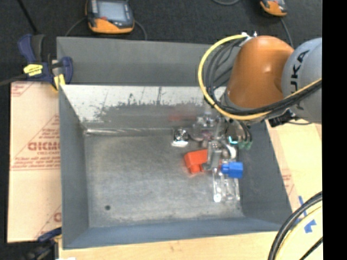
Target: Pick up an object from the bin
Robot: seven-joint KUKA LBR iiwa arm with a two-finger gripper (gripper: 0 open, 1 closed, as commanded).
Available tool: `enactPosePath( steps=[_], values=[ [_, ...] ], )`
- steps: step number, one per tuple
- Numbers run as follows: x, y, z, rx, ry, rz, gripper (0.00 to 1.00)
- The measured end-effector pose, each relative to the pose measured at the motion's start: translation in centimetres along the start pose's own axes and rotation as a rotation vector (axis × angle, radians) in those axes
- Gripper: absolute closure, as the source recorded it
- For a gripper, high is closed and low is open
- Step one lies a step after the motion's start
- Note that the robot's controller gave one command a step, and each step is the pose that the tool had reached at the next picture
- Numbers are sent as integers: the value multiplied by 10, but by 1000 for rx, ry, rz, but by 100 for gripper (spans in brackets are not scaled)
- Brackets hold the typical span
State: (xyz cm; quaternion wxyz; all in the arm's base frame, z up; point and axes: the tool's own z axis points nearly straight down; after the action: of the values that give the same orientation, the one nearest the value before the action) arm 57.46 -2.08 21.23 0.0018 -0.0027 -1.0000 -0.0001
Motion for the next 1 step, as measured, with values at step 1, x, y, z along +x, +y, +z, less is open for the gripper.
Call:
enactPosePath(
  steps=[1],
  values=[
    [17,-39,134,2,-17,17,0]
  ],
)
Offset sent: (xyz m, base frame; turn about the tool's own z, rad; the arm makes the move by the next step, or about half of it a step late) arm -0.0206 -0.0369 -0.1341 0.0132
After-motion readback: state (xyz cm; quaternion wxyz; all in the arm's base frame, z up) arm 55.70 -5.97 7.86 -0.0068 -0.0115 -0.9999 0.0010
